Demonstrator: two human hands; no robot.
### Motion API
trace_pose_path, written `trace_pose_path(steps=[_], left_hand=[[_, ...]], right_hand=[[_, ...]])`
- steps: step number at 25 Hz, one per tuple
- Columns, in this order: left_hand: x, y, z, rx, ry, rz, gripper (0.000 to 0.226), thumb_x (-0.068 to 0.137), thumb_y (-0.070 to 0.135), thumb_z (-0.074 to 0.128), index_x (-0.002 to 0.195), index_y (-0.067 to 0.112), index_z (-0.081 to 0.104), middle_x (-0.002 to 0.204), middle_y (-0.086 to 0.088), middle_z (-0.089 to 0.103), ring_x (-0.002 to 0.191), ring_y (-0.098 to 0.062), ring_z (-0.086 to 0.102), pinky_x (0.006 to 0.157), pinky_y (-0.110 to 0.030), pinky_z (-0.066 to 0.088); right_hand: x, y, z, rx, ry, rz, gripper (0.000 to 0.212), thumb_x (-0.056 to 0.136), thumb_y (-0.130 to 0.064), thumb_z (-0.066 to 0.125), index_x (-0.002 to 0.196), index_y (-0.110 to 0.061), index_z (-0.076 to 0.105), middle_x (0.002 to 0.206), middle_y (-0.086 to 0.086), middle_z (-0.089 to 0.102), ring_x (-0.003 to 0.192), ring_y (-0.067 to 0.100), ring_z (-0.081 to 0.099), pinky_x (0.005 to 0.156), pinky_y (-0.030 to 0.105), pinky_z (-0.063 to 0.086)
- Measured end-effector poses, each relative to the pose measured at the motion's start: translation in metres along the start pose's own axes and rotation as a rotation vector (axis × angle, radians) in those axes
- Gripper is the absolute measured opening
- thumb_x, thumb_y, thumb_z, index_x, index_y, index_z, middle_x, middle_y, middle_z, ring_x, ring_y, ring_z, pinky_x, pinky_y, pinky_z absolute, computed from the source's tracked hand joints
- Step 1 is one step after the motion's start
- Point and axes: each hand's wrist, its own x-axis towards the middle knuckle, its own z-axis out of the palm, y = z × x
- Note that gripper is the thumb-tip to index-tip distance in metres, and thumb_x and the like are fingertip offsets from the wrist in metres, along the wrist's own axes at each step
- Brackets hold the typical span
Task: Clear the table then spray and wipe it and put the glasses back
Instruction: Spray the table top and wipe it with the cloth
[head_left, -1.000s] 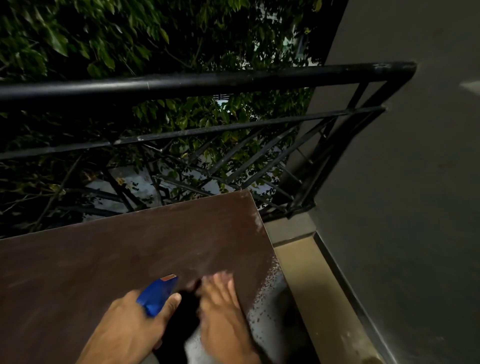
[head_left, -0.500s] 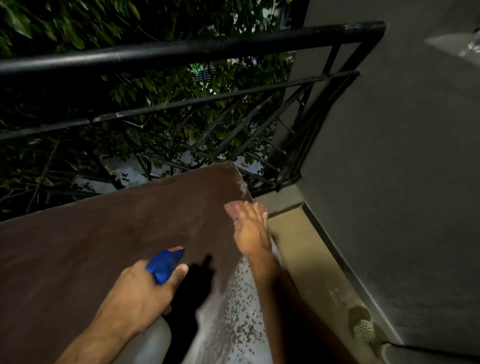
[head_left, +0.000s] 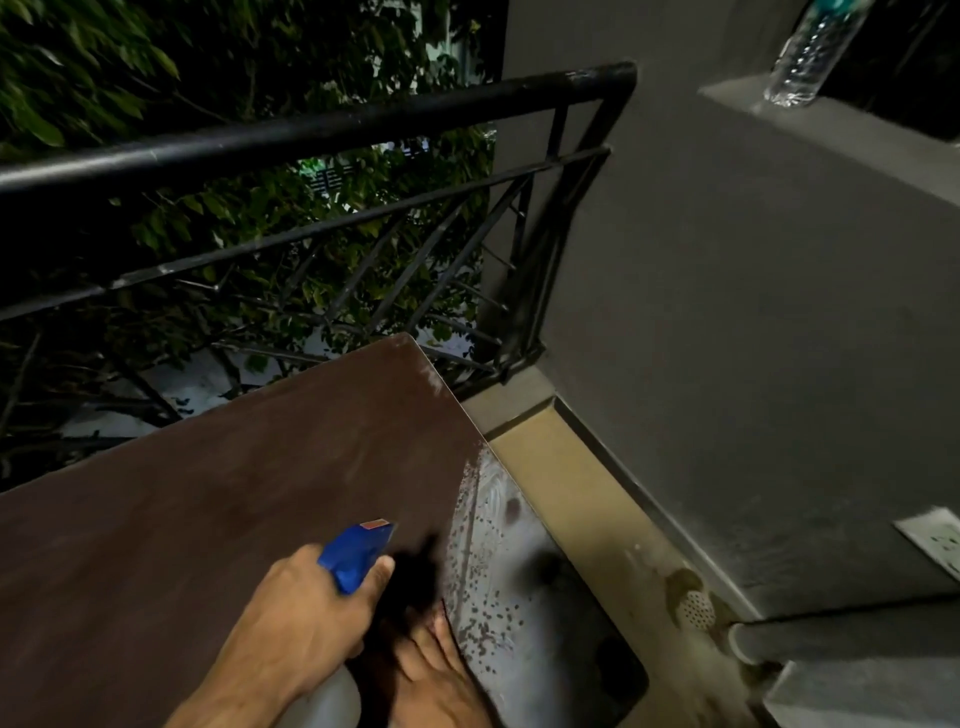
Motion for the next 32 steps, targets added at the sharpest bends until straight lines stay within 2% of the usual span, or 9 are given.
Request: trace_pose_path(steps=[3,6,9,14,18,21,25,28,32], left_hand=[[-0.010,-0.002,0.000,-0.005,-0.005,0.011,0.043,0.092,0.051,0.063,0.072,0.012,0.067,0.054,-0.003,0.071,0.054,-0.010,0.067,0.053,-0.024,0.046],[-0.019,-0.013,-0.002,0.012,0.035,0.006,0.043,0.089,0.055,0.063,0.082,0.014,0.071,0.063,-0.004,0.074,0.065,-0.012,0.070,0.065,-0.030,0.054],[-0.024,-0.029,-0.005,0.014,0.056,0.007,0.044,0.090,0.056,0.062,0.080,0.014,0.070,0.065,-0.004,0.075,0.068,-0.012,0.071,0.072,-0.033,0.056],[-0.034,-0.040,-0.012,-0.028,0.033,0.002,0.045,0.092,0.050,0.063,0.074,0.010,0.072,0.055,0.001,0.074,0.064,-0.012,0.071,0.069,-0.030,0.053],[-0.031,-0.041,-0.011,-0.087,0.089,0.003,0.041,0.087,0.047,0.070,0.071,0.008,0.071,0.048,-0.001,0.067,0.059,-0.011,0.067,0.060,-0.030,0.048],[-0.029,-0.038,-0.009,-0.096,0.088,0.034,0.038,0.088,0.046,0.070,0.079,0.009,0.073,0.051,-0.001,0.066,0.059,-0.005,0.062,0.057,-0.026,0.045],[-0.024,-0.030,-0.001,-0.079,0.040,-0.011,0.039,0.087,0.047,0.071,0.068,0.013,0.070,0.040,0.013,0.064,0.053,-0.002,0.059,0.053,-0.020,0.042],[-0.020,-0.026,0.009,-0.031,0.061,-0.053,0.039,0.086,0.048,0.073,0.075,0.011,0.070,0.040,0.009,0.058,0.046,0.005,0.051,0.049,-0.015,0.039],[-0.017,-0.022,0.010,-0.046,0.029,-0.052,0.033,0.087,0.048,0.071,0.082,0.016,0.075,0.049,0.007,0.062,0.053,0.004,0.054,0.051,-0.015,0.039]], right_hand=[[-0.001,-0.006,0.001,0.181,0.074,-0.009,0.065,0.097,-0.030,-0.001,0.122,-0.056,0.053,0.103,-0.024,0.064,0.112,-0.001,0.057,0.114,0.029,0.022],[0.023,0.027,-0.041,-0.048,0.122,0.153,0.057,0.093,-0.024,0.019,0.119,-0.030,0.069,0.134,-0.008,0.059,0.136,0.013,0.040,0.120,0.038,0.006],[0.065,0.089,-0.067,0.019,0.319,0.342,0.062,0.087,-0.030,0.020,0.146,-0.033,0.038,0.158,-0.004,0.028,0.149,0.020,0.009,0.121,0.042,-0.004],[0.051,0.075,-0.063,0.133,0.397,0.465,0.055,0.094,-0.020,0.035,0.149,-0.026,0.035,0.158,-0.001,0.026,0.148,0.025,0.015,0.121,0.040,-0.005],[-0.027,0.000,0.007,0.031,0.319,0.121,0.052,0.085,-0.036,0.051,0.137,-0.035,0.046,0.148,-0.007,0.045,0.145,0.024,0.023,0.117,0.041,0.010],[-0.038,0.009,0.004,0.013,0.219,0.008,0.042,0.087,-0.043,0.048,0.127,-0.037,0.055,0.142,-0.007,0.051,0.139,0.021,0.037,0.116,0.043,0.017],[0.044,0.066,-0.050,0.141,0.393,0.283,0.052,0.092,-0.016,0.047,0.143,-0.027,0.044,0.154,0.001,0.036,0.147,0.024,0.020,0.119,0.036,-0.009],[0.097,0.109,-0.097,0.145,0.362,0.460,0.054,0.098,-0.017,0.041,0.151,-0.024,0.032,0.160,0.004,0.023,0.149,0.025,0.007,0.121,0.042,-0.005],[0.092,0.114,-0.089,0.132,0.405,0.453,0.055,0.097,-0.016,0.042,0.150,-0.021,0.032,0.159,0.005,0.024,0.149,0.025,0.011,0.121,0.042,-0.004]])
